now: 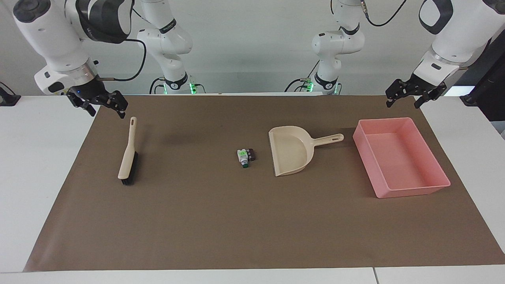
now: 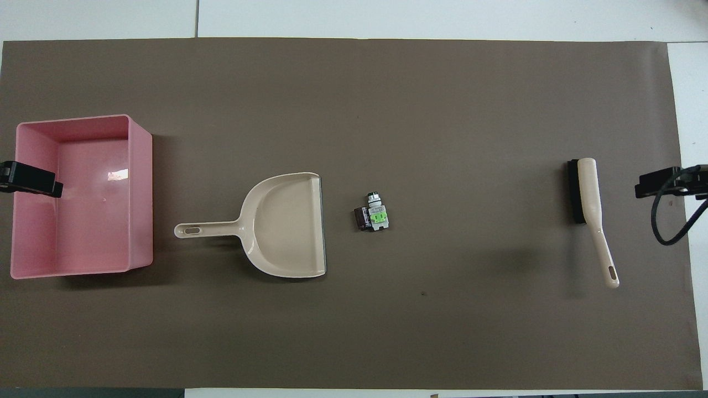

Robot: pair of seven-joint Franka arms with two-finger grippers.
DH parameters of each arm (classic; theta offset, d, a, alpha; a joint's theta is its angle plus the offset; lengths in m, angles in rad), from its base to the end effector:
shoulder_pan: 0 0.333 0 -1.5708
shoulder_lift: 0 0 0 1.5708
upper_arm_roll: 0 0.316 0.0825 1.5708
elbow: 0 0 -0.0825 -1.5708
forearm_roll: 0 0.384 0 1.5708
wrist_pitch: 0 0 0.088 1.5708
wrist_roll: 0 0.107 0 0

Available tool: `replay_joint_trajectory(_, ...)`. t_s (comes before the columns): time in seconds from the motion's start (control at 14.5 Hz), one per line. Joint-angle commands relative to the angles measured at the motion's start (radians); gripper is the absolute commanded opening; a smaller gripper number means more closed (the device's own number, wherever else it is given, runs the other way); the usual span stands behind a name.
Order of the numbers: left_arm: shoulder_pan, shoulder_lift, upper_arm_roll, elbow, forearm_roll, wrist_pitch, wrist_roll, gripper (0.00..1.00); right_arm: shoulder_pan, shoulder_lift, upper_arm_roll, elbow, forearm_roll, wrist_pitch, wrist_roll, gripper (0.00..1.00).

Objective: Clean e-waste and dump in bin

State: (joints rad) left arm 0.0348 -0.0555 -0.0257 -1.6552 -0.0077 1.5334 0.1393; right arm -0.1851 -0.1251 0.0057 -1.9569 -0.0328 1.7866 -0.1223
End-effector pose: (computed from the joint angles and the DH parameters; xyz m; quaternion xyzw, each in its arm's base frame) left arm 0.5318 0.0036 0.6119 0.9973 -0.0650 -0.0328 0.0056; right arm 0.5090 -0.0950 0.5266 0.9993 -0.0247 -0.0248 0.0127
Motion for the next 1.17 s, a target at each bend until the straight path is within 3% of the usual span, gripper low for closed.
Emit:
replay_joint_trajectory(0.0,0.005,-0.024,-0.002,-0.029,-0.003,0.013,0.011,0.99,-0.037,-0.087,0.007,-0.279,0.011,0.167,-0.054,1.0)
replay_joint_trajectory(0.41,0.005,-0.026,-0.002,-0.029,-0.003,0.013,0.011,0.99,-0.053,-0.053,0.007,-0.503,0.054,0.421,-0.062,0.99)
replay_joint_trajectory(0.76,0.005,-0.024,-0.002,-0.029,-0.003,0.01,0.011,0.99,-0.079,0.005,0.007,-0.513,0.054,0.485,-0.062,0.96)
replay_joint_trajectory(1.1,0.002,-0.026,0.0,-0.029,-0.003,0.01,0.011,0.99,-0.077,0.012,0.007,-0.501,0.056,0.467,-0.054,0.84)
